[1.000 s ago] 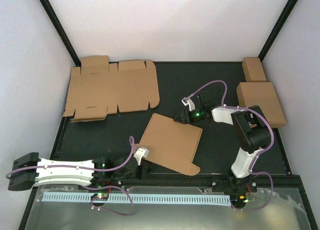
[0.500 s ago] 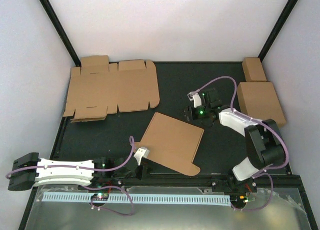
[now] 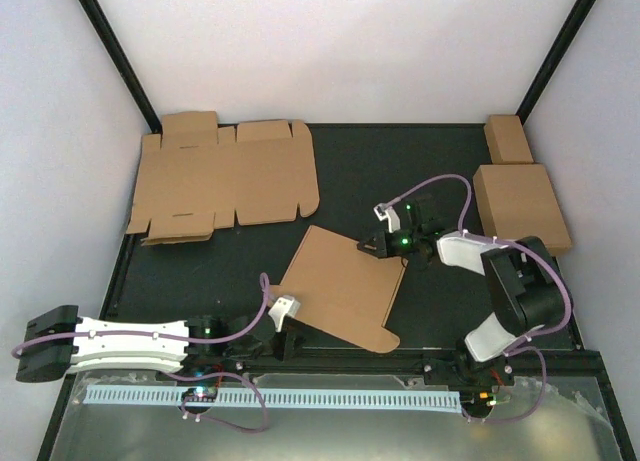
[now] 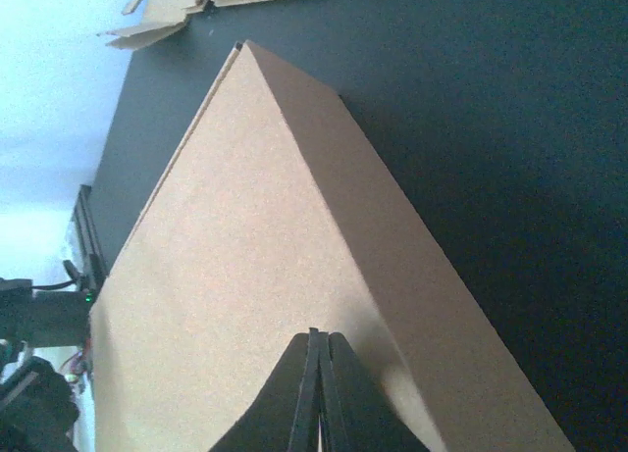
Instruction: Fold the paper box
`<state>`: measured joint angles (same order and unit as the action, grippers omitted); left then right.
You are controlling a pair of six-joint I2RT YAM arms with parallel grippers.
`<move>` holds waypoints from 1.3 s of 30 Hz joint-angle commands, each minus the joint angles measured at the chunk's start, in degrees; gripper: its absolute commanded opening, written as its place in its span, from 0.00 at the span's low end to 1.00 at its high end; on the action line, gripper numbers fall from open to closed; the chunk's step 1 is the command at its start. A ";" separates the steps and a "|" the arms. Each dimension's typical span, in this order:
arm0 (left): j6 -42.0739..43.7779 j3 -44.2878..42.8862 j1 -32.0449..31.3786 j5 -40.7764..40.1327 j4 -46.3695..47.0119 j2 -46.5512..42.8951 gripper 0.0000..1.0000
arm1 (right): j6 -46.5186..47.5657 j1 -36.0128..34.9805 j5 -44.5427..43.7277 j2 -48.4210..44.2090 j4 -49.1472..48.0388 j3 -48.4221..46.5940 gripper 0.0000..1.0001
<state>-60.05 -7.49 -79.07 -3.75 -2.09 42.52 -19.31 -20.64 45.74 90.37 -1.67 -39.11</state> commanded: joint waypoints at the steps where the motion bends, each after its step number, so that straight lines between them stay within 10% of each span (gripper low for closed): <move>1: 0.64 -1.13 0.29 1.20 2.41 0.99 0.02 | -2.56 0.08 3.60 2.26 -5.76 0.50 0.02; 39: 3.38 -5.24 1.05 -0.39 -10.13 -8.52 0.02 | 3.04 3.24 -6.80 12.79 6.27 -9.72 0.02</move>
<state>-57.19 -9.15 -78.35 -4.69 -6.33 36.97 -17.85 -18.06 47.31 100.47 -1.56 -48.58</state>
